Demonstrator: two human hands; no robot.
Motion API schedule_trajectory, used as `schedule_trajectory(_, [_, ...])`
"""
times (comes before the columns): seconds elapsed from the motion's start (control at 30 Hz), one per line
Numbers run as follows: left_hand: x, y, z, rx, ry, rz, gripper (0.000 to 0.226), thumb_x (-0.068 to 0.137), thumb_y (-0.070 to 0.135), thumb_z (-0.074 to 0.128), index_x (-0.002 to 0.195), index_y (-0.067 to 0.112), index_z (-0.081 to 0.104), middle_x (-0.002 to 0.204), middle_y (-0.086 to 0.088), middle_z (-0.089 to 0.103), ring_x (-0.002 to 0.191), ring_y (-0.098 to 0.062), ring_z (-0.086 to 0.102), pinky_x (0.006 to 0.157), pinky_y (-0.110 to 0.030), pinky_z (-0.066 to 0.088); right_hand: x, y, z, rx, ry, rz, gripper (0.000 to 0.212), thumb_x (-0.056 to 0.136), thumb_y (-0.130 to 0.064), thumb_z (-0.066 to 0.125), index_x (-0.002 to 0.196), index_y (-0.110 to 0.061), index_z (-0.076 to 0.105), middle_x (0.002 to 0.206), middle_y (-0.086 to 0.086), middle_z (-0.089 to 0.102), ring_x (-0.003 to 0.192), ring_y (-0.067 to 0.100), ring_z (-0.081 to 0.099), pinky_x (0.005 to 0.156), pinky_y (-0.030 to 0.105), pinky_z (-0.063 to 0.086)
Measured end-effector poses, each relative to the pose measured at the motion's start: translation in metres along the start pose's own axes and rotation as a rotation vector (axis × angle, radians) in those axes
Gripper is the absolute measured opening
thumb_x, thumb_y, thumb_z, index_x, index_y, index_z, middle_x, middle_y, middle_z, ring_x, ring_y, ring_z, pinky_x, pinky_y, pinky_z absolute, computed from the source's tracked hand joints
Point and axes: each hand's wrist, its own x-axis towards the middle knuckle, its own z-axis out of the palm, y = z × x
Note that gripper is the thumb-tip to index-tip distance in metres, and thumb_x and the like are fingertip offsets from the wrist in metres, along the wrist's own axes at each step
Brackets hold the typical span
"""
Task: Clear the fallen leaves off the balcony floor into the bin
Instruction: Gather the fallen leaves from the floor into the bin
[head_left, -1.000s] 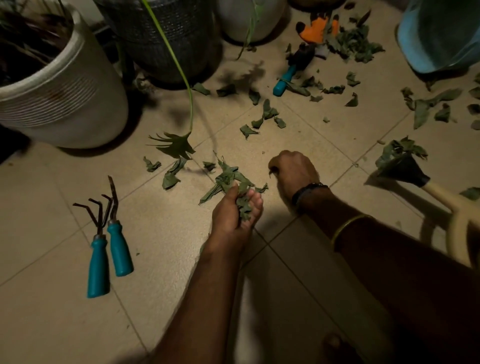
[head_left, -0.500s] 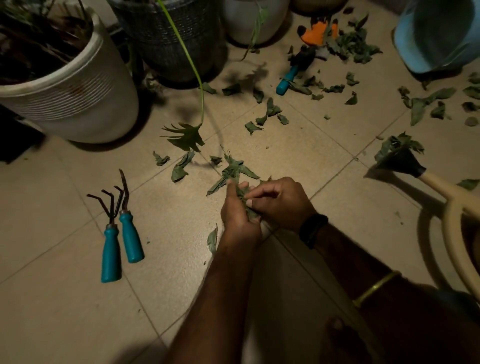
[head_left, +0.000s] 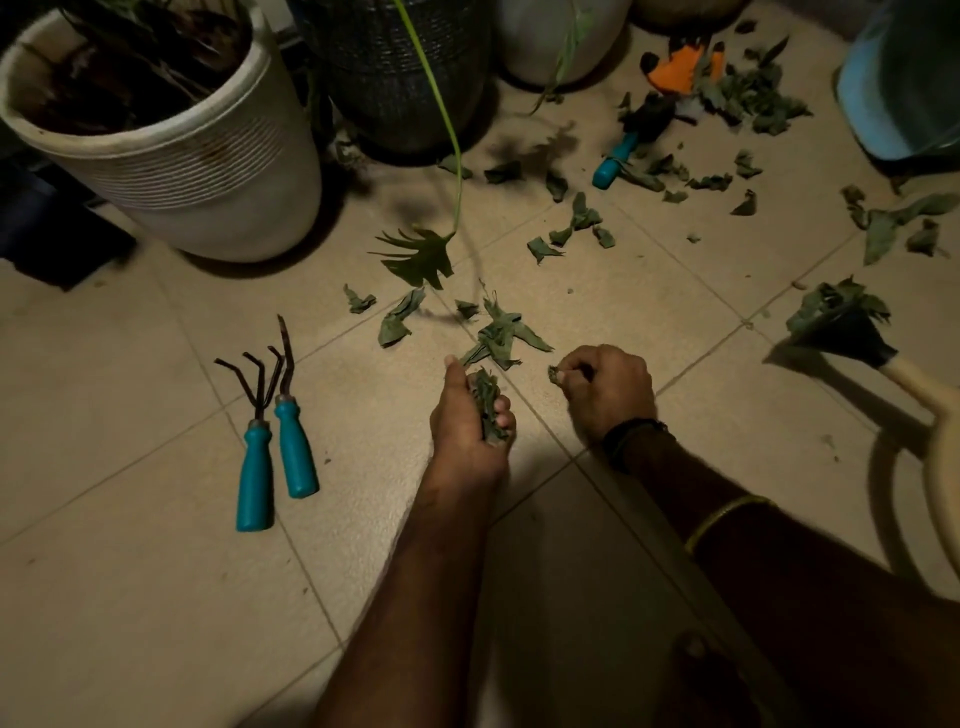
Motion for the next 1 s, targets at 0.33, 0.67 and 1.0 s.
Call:
schedule_trajectory(0.33, [-0.017,0.014,-0.009,0.021,0.007,0.058,0.044,0.094,0.045,0.058,0.104,0.004,0.070,0.095,-0.016,0.075,0.086,-0.028,0.072,0.088,-0.042,0.057,-0.036,-0.086,0.003,0.229,-0.386,-0.289,0.010,0.090,-0.016,0.068,0.095,-0.017,0.077,0.090,-0.011,0.063,0.082,0.002,0.059,0.076,0.020,0.048])
schedule_trajectory(0.67, [-0.023,0.056,-0.063,-0.207,0.201,0.154,0.014,0.097,0.020,0.046,0.087,0.018,0.055,0.063,0.004,0.045,0.045,-0.008,0.036,0.038,-0.019,0.025,-0.061,-0.053,0.052,-0.199,-0.433,-0.418,0.056,0.086,-0.039,0.069,0.138,-0.020,0.057,0.124,0.004,0.056,0.110,0.019,0.053,0.088,0.030,0.045])
schedule_trajectory(1.0, [-0.027,0.049,-0.061,0.021,0.174,0.108,0.016,0.097,0.026,0.047,0.095,0.015,0.060,0.064,0.002,0.047,0.046,-0.009,0.033,0.042,-0.021,0.023,-0.058,-0.067,0.047,0.259,-0.181,-0.096,0.014,0.083,-0.015,0.077,0.094,-0.021,0.072,0.087,-0.008,0.070,0.077,0.004,0.066,0.063,0.018,0.056])
